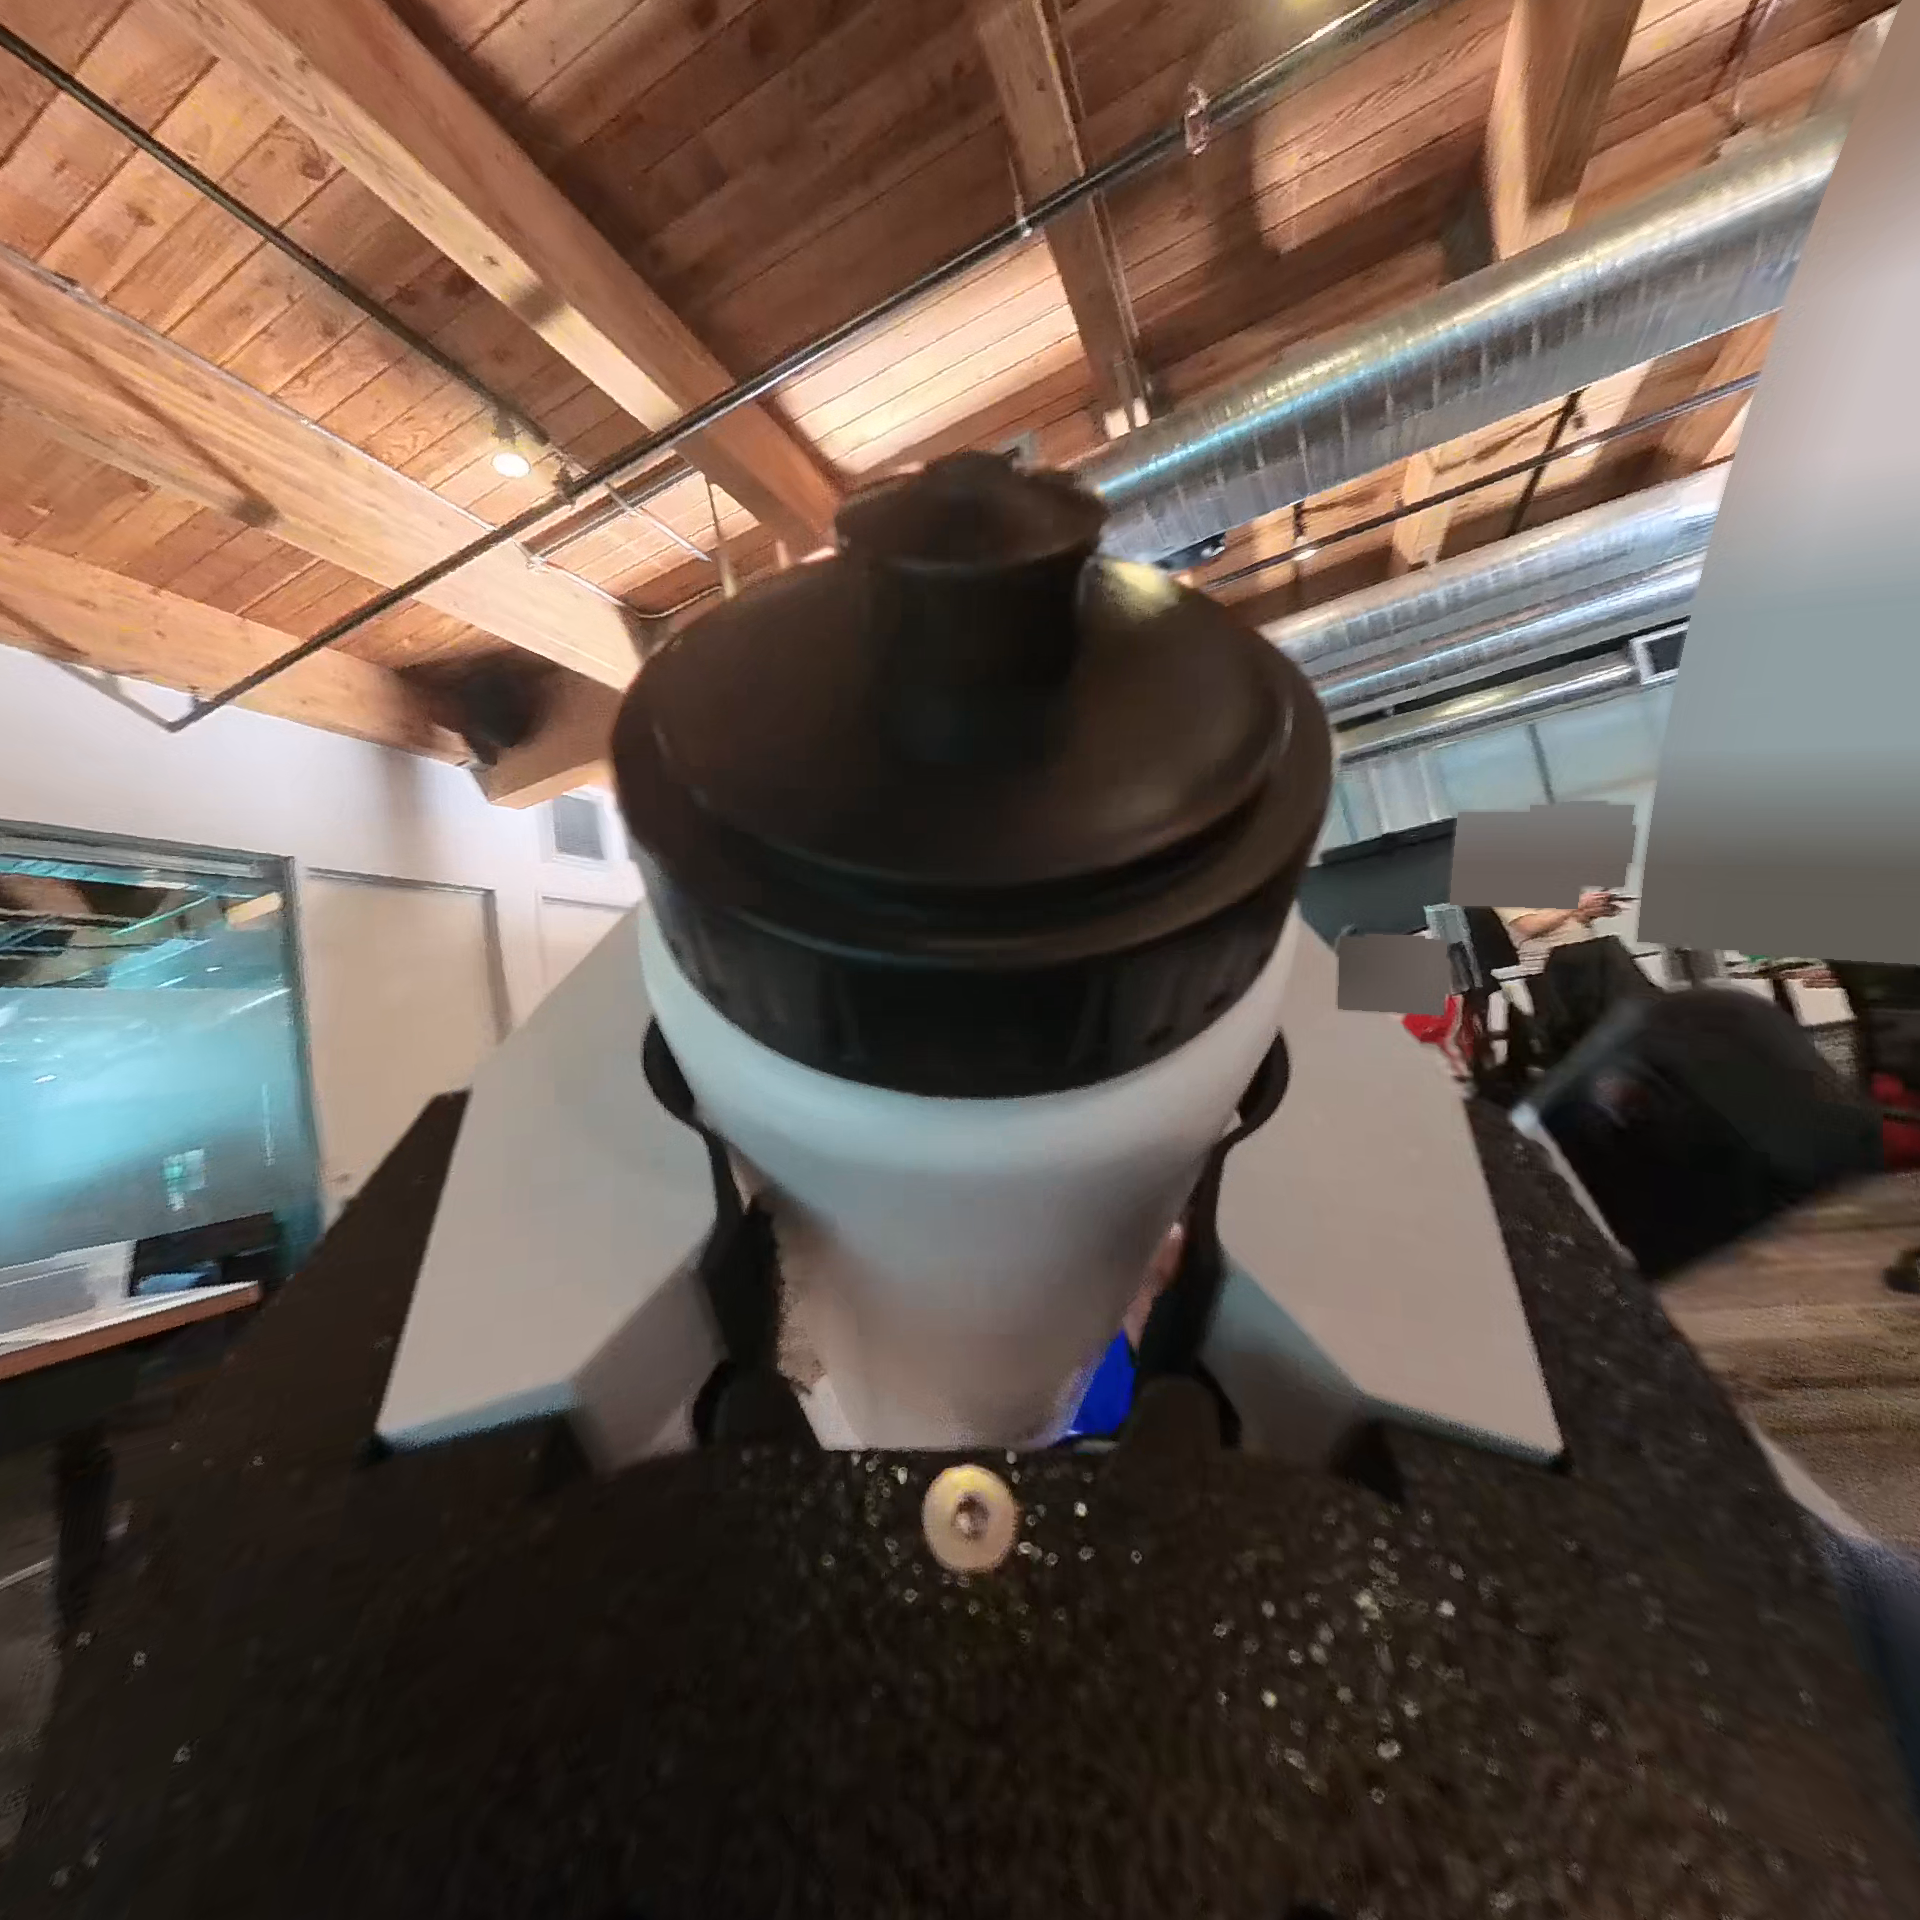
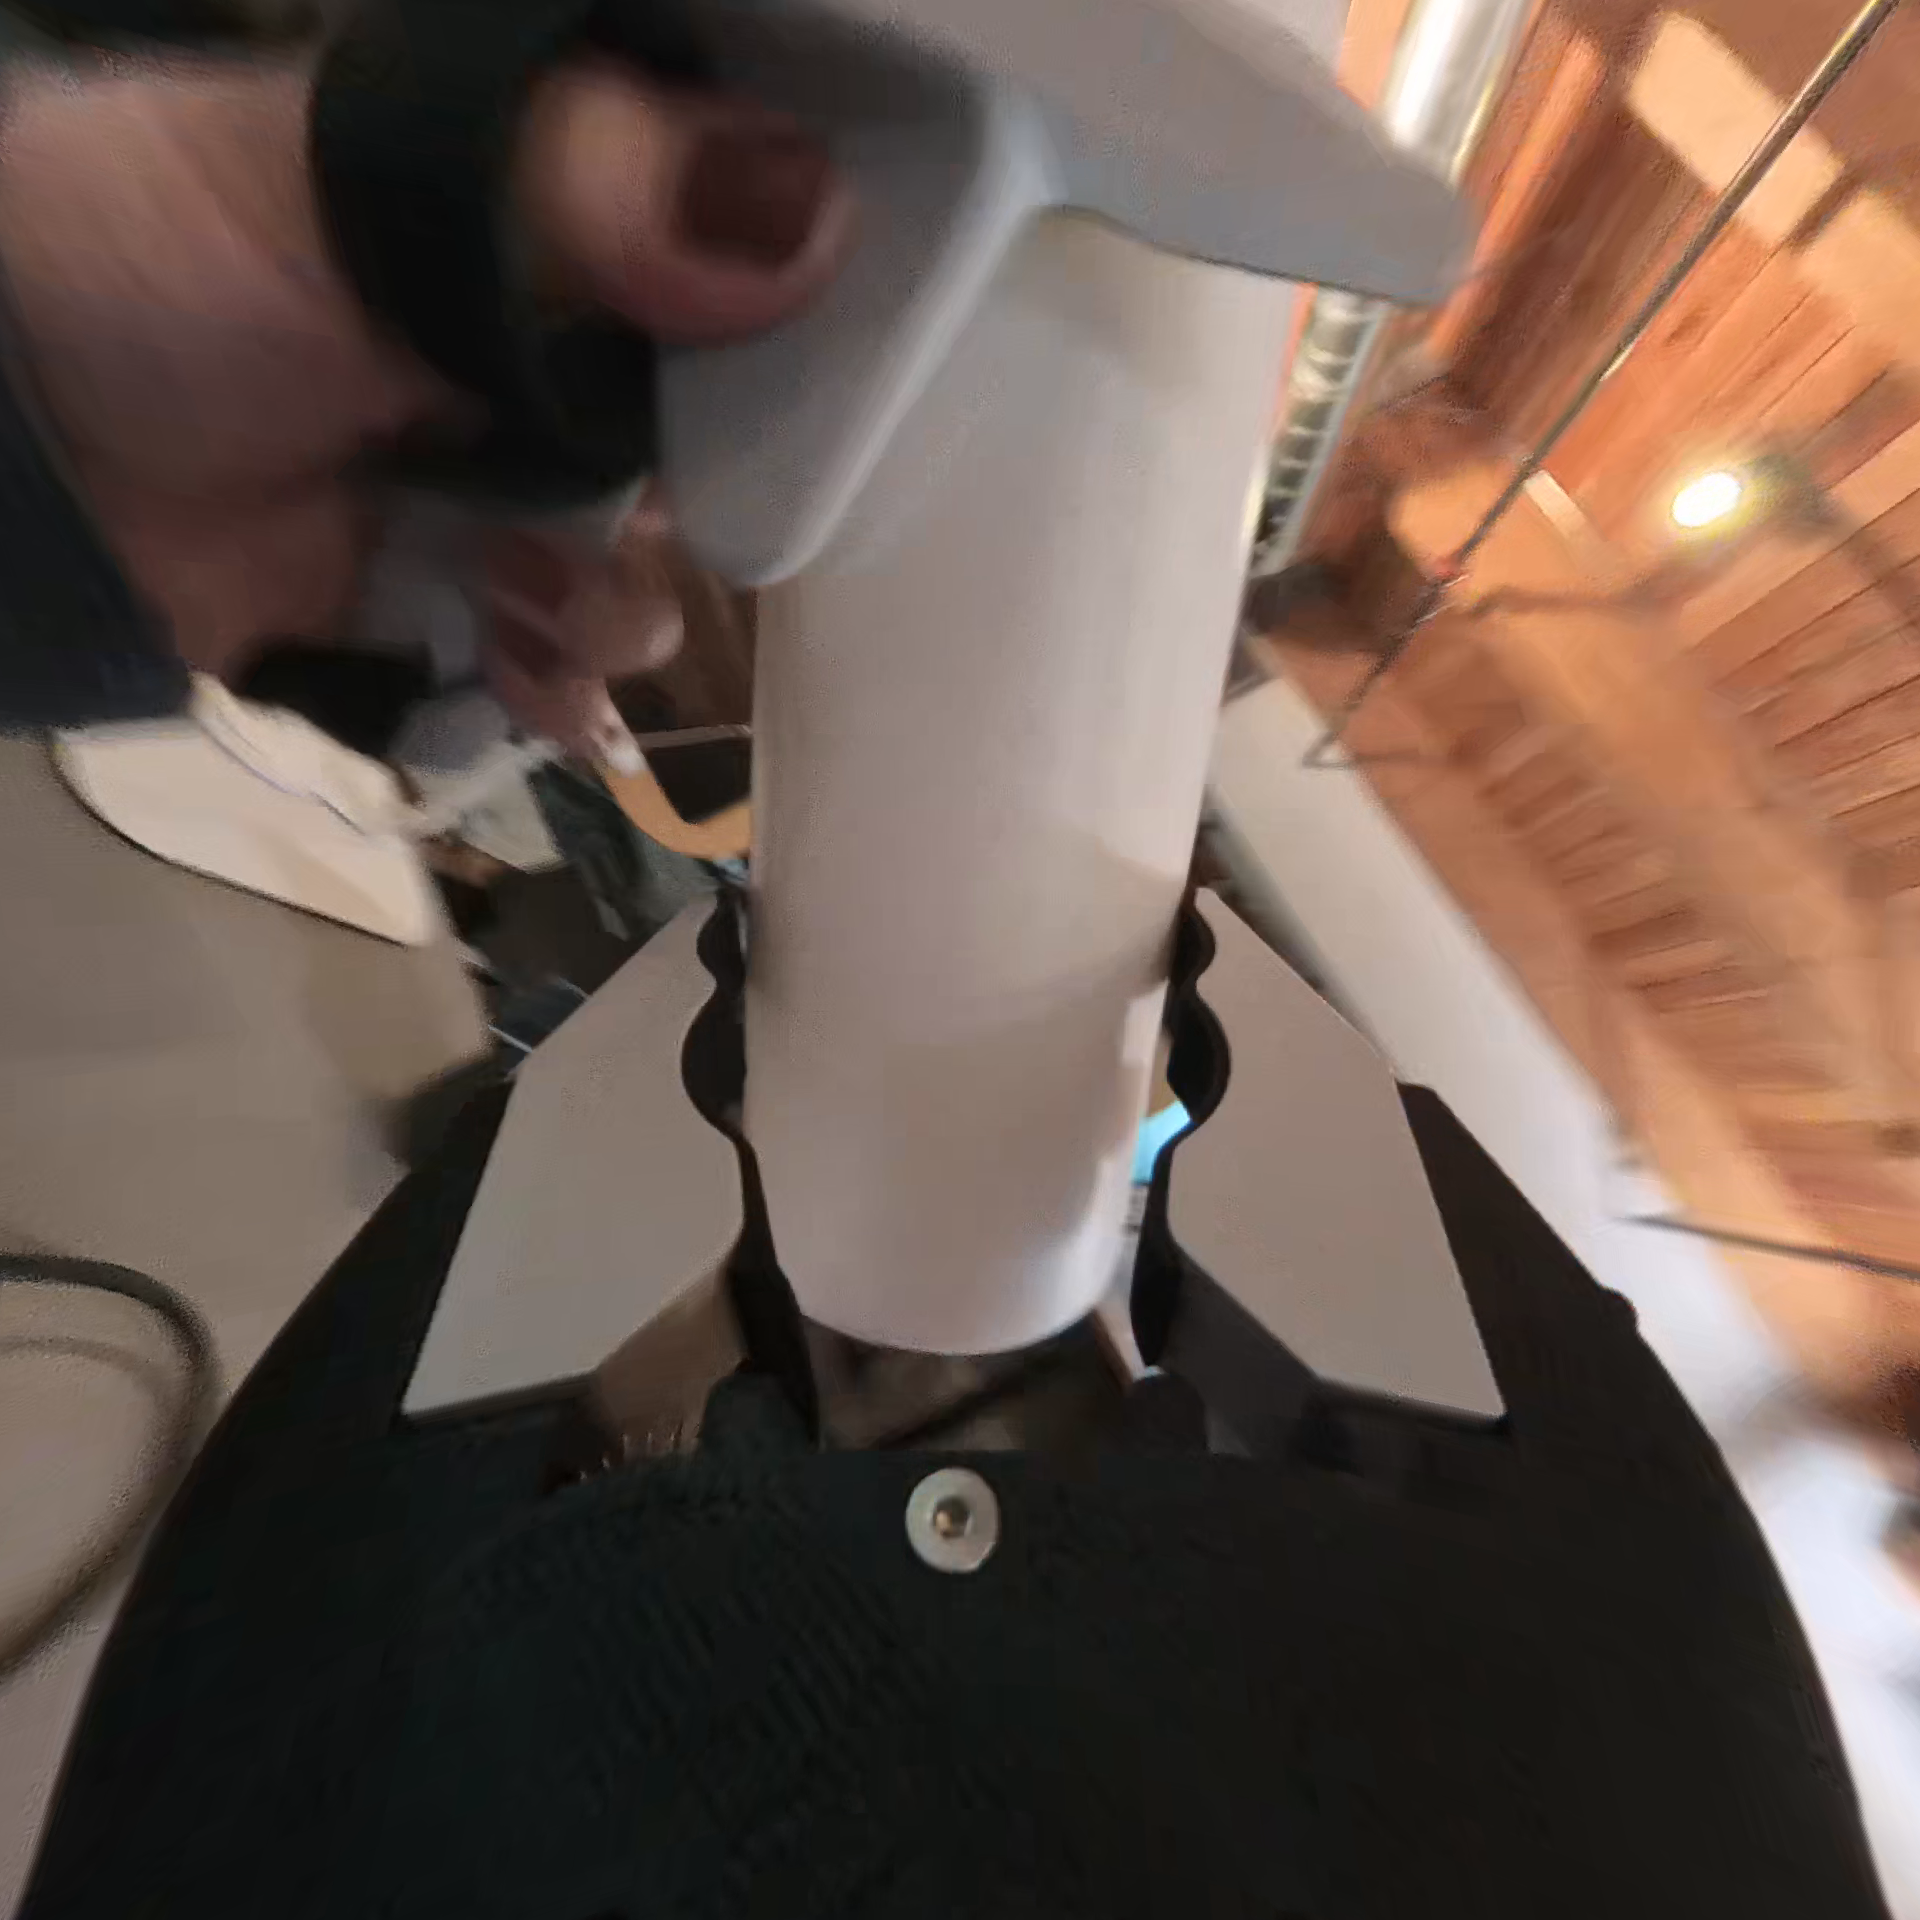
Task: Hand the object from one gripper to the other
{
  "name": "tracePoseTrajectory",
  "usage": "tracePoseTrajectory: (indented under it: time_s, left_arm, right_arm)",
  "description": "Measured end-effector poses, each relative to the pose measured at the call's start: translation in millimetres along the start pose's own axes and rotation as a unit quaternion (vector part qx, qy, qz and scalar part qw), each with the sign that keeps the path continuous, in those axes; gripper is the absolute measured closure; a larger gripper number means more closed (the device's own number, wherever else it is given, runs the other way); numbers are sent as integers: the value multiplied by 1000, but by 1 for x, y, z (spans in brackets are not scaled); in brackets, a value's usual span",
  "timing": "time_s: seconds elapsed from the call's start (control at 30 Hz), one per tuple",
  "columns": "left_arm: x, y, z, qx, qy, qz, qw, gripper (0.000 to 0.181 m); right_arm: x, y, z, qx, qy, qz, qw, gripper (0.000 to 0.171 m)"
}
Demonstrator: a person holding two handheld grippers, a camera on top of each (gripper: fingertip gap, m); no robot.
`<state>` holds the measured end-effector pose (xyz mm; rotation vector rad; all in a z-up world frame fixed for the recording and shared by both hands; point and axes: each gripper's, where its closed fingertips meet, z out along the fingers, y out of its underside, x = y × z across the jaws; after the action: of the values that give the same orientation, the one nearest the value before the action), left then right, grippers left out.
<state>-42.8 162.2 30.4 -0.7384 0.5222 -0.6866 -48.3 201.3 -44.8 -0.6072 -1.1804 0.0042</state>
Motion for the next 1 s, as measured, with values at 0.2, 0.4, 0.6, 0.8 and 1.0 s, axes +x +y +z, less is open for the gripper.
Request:
tracePoseTrajectory:
  time_s: [0.2,0.4,0.6,0.8,1.0]
  left_arm:
    - [37,11,3,-26,96,75,992,77]
    - [15,21,-6,-143,64,82,984,38]
    - [-8,35,-24,-288,-13,232,929,29]
    - [-30,112,-35,-510,-64,451,730,27]
    - [-61,125,-37,-519,-109,600,598,66]
  right_arm:
    - [-10,4,0,-36,-73,94,992,81]
    - [35,25,-17,-99,67,-119,986,84]
    - [57,77,-34,-240,88,-344,904,84]
    - [30,83,-17,-236,47,-411,880,84]
    - [37,50,-14,-194,112,-470,854,84]
